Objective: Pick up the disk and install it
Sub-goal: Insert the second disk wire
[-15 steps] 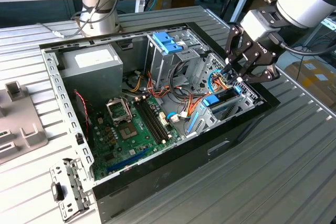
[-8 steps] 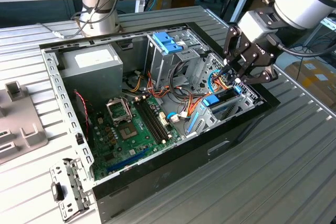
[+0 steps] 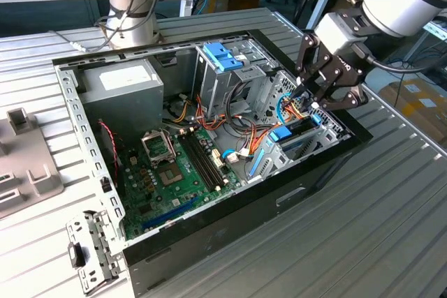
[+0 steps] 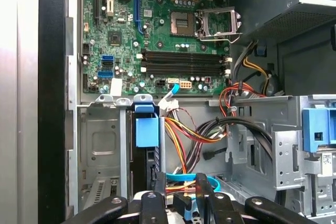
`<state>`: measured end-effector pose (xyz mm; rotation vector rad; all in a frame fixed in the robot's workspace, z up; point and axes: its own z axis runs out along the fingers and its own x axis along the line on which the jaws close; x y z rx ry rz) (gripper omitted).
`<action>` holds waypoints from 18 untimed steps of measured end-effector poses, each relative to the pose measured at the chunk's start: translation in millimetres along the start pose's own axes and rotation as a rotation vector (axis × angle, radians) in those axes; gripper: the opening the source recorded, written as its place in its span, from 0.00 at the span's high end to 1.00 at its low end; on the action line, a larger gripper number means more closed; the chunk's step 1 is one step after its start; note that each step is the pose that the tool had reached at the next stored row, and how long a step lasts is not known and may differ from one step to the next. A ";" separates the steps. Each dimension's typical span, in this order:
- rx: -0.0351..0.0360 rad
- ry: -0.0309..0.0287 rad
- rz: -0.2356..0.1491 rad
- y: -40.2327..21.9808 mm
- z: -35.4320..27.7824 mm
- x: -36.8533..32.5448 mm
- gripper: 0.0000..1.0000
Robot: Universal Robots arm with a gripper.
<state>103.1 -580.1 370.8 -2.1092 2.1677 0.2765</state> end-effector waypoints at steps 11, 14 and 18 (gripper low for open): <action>-0.0031 0.0194 0.002 -15.0 2.8 -5.4 0.64; -0.0038 0.0195 0.002 -15.6 3.7 -5.2 0.64; -0.0038 0.0194 0.002 -15.7 3.8 -5.2 0.64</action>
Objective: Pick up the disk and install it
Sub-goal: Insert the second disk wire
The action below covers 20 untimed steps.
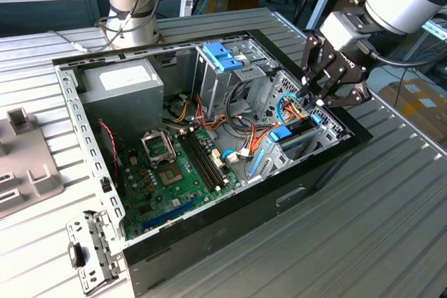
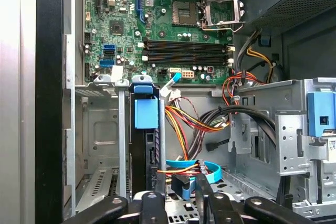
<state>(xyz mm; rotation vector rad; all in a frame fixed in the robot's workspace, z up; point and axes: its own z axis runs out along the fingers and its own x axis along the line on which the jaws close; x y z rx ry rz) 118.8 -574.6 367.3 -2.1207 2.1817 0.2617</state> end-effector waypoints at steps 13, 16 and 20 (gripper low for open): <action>0.0000 0.0000 0.000 -0.5 0.0 0.0 0.84; 0.0001 -0.0005 0.000 0.4 0.1 1.3 0.84; 0.0000 -0.0023 0.000 6.7 2.8 5.5 0.84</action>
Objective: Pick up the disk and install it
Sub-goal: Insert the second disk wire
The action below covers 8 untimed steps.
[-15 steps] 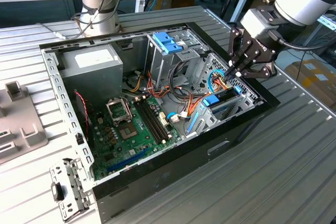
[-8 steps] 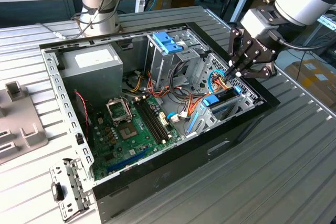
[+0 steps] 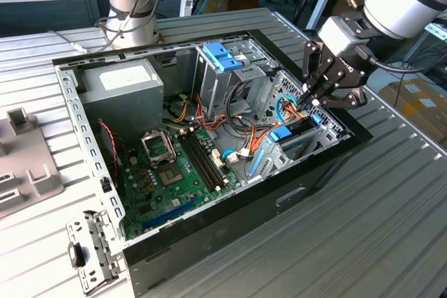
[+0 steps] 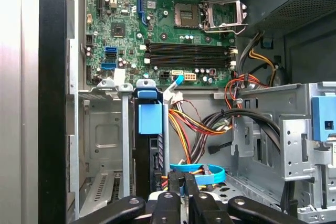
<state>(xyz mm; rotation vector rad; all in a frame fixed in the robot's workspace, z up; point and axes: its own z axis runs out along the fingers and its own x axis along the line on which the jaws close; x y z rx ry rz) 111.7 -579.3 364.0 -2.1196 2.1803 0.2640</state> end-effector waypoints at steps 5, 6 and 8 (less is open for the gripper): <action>0.0000 0.0000 0.000 13.6 2.7 3.2 0.84; 0.0000 -0.0001 0.000 16.7 3.2 3.5 0.84; 0.0001 -0.0001 0.000 22.3 4.3 4.5 0.84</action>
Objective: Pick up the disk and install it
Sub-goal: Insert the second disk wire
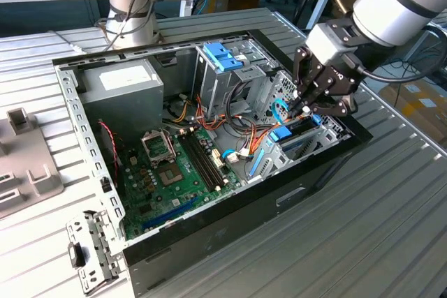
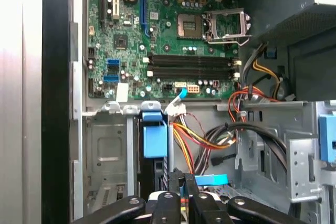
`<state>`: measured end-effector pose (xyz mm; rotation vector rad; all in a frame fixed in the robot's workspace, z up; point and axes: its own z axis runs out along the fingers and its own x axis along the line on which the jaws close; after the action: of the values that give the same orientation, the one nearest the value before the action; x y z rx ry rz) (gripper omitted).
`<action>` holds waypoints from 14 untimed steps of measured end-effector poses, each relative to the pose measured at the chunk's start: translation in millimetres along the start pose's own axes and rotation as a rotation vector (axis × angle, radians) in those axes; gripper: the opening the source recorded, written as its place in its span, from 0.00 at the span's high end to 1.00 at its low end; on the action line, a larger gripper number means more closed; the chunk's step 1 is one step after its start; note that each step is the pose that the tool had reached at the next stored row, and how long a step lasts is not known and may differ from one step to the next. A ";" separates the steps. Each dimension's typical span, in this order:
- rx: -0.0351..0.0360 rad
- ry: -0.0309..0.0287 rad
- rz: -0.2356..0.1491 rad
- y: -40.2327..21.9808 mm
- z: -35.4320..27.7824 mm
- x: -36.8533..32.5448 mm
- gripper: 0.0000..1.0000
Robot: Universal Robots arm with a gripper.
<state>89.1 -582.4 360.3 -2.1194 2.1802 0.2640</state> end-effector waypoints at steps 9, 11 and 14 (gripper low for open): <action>-0.0001 0.0002 0.000 13.7 3.8 3.3 0.84; -0.0001 0.0002 0.000 13.8 3.8 3.2 0.84; 0.0582 -0.0012 -0.011 14.2 4.4 3.3 0.84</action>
<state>74.6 -584.6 356.3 -2.0993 2.1476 0.1984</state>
